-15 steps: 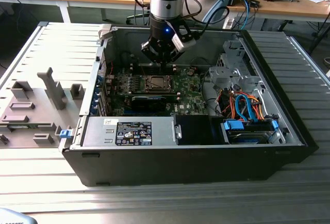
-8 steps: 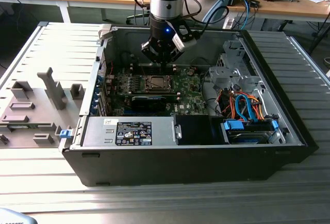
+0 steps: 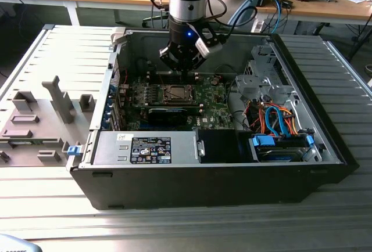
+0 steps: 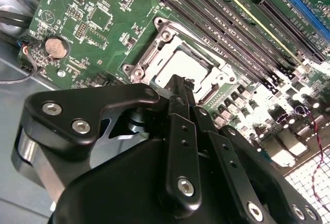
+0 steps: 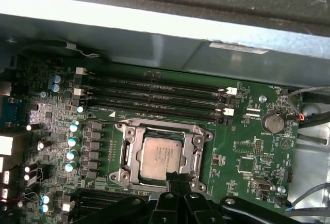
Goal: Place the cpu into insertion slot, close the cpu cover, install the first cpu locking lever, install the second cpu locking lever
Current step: 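Install the first cpu locking lever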
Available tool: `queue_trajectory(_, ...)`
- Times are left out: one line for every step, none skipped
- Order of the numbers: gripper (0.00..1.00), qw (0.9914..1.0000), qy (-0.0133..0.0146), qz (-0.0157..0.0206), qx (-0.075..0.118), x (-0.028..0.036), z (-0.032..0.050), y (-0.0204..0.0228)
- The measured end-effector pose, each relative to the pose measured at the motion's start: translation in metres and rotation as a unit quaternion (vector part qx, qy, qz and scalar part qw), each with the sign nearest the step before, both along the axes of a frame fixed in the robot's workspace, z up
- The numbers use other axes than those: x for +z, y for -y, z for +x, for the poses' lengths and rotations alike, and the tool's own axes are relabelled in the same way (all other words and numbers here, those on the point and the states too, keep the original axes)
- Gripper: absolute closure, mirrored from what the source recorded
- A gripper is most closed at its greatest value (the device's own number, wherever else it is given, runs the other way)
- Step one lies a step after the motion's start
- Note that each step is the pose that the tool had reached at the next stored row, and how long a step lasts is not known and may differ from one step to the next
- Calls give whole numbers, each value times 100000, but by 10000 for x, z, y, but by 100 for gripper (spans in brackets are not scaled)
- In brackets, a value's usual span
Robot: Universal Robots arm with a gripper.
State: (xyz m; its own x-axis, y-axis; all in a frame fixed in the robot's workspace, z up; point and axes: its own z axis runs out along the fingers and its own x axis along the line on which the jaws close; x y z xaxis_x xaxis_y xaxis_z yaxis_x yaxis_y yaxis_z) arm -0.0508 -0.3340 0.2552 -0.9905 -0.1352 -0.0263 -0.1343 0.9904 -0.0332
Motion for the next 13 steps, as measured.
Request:
queue_trajectory(89, 100000, 0, -1, 165, 0, 0, 0)
queue_trajectory(89, 100000, -3, -2, 289, 0, 0, 1)
queue_trajectory(89, 99999, -2, -1, 478, 0, 0, 1)
queue_trajectory(89, 99998, 0, -2, 604, 0, 0, 1)
queue_trajectory(89, 99997, 0, 2, 814, 0, 0, 2)
queue_trajectory(89, 99995, -2, 2, 954, 0, 0, 2)
queue_trajectory(89, 99994, -2, -1, 1117, 0, 0, 2)
queue_trajectory(89, 99992, -2, -1, 1256, 0, 0, 3)
queue_trajectory(89, 99990, 0, 1, 1420, 0, 0, 3)
queue_trajectory(89, 99988, -1, 0, 1563, 0, 0, 3)
queue_trajectory(89, 99985, -1, -1, 1743, 0, 0, 3)
queue_trajectory(89, 99982, -2, 0, 1885, 0, 0, 4)
queue_trajectory(89, 99978, 0, -2, 2092, 0, 0, 4)
